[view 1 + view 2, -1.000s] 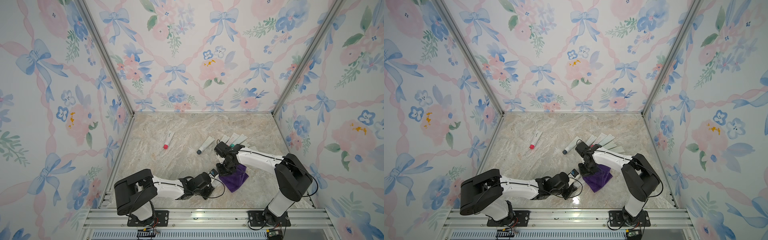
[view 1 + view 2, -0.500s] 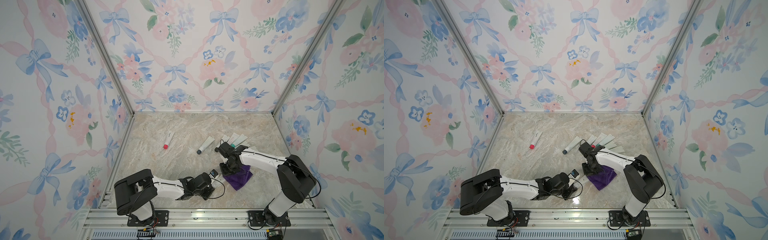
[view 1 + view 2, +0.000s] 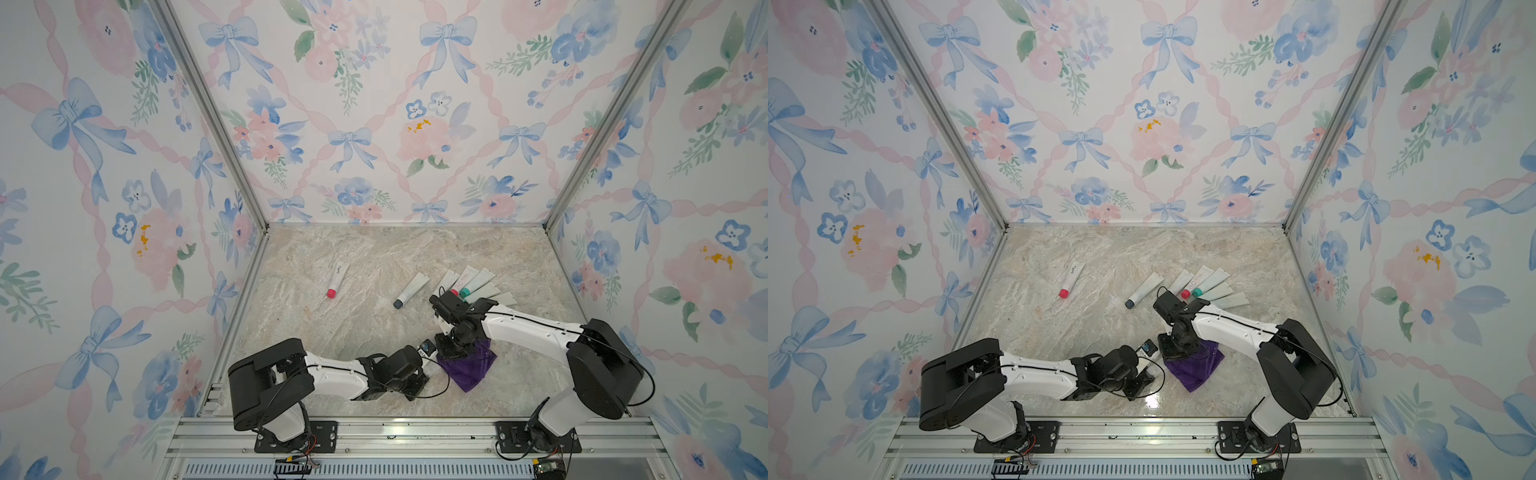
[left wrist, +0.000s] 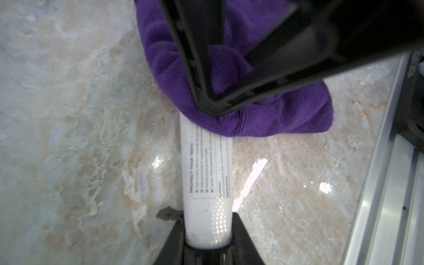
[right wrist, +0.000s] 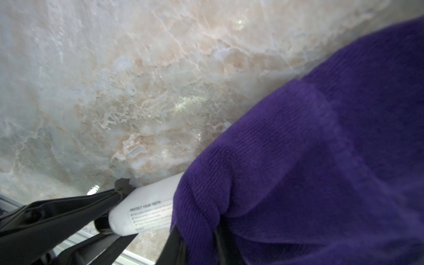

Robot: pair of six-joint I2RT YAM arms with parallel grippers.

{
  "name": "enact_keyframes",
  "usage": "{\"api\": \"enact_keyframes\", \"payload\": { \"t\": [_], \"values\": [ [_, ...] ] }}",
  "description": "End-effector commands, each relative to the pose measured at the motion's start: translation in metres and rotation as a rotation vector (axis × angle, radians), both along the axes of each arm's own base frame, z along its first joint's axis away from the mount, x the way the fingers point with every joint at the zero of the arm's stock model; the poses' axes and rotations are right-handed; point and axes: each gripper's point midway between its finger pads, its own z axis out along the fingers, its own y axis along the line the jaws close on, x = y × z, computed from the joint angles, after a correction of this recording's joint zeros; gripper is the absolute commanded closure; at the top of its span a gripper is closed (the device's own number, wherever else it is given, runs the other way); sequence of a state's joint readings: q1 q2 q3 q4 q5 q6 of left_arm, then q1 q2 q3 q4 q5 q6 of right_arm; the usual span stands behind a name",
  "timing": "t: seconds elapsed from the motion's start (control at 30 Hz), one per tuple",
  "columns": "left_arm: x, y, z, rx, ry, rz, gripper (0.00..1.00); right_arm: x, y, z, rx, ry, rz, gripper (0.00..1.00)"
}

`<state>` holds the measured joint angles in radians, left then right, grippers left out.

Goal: Wipe the surface of the toothpaste tube
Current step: Wipe the dirt from the toothpaste tube.

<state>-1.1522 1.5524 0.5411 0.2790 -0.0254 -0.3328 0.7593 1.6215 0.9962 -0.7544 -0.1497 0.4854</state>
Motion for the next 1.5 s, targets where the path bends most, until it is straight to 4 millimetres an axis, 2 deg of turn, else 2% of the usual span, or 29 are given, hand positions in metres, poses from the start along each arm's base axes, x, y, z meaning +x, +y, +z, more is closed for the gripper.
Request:
{"api": "enact_keyframes", "payload": {
  "t": [0.0,0.17,0.27,0.37,0.53,0.6,0.73,0.97,1.03,1.1,1.2,1.27,1.37,1.47],
  "values": [
    [0.001,0.011,-0.006,0.039,-0.012,0.009,0.73,-0.016,-0.042,-0.024,-0.279,0.07,0.06,0.8],
    [0.001,0.014,-0.004,0.032,-0.012,0.016,0.73,-0.004,-0.06,-0.031,-0.395,0.06,0.065,0.8],
    [0.002,0.014,-0.005,0.034,-0.013,0.016,0.73,0.002,-0.064,-0.033,-0.401,0.055,0.052,0.8],
    [0.001,0.014,-0.005,0.034,-0.011,0.015,0.73,0.008,-0.076,-0.031,-0.432,0.045,0.03,0.8],
    [0.001,0.014,-0.005,0.033,-0.011,0.016,0.73,0.016,-0.087,-0.031,-0.381,0.046,-0.031,0.8],
    [0.001,0.014,-0.005,0.033,-0.01,0.017,0.73,0.015,-0.076,-0.032,-0.31,0.057,-0.036,0.8],
    [0.002,0.013,-0.006,0.035,-0.009,0.016,0.73,0.005,-0.039,-0.029,-0.134,0.083,-0.029,0.8],
    [0.002,0.012,-0.008,0.042,-0.006,0.013,0.73,-0.025,0.026,-0.011,0.121,0.128,0.023,0.8],
    [0.002,0.011,-0.008,0.04,-0.006,0.012,0.73,-0.031,0.037,-0.009,0.163,0.145,0.031,0.8],
    [0.002,0.011,-0.008,0.042,-0.004,0.012,0.73,-0.032,0.039,-0.009,0.17,0.148,0.028,0.8],
    [0.001,0.011,-0.008,0.041,-0.005,0.011,0.73,-0.023,0.023,-0.016,0.115,0.142,0.007,0.8],
    [0.001,0.012,-0.008,0.042,-0.003,0.01,0.73,-0.012,-0.002,-0.024,0.02,0.125,-0.024,0.8],
    [0.002,0.012,-0.008,0.041,-0.006,0.013,0.73,0.012,-0.042,-0.025,-0.145,0.061,-0.061,0.8],
    [0.001,0.013,-0.008,0.04,-0.003,0.014,0.73,0.029,-0.068,-0.022,-0.22,0.027,-0.101,0.8]
  ]
}}
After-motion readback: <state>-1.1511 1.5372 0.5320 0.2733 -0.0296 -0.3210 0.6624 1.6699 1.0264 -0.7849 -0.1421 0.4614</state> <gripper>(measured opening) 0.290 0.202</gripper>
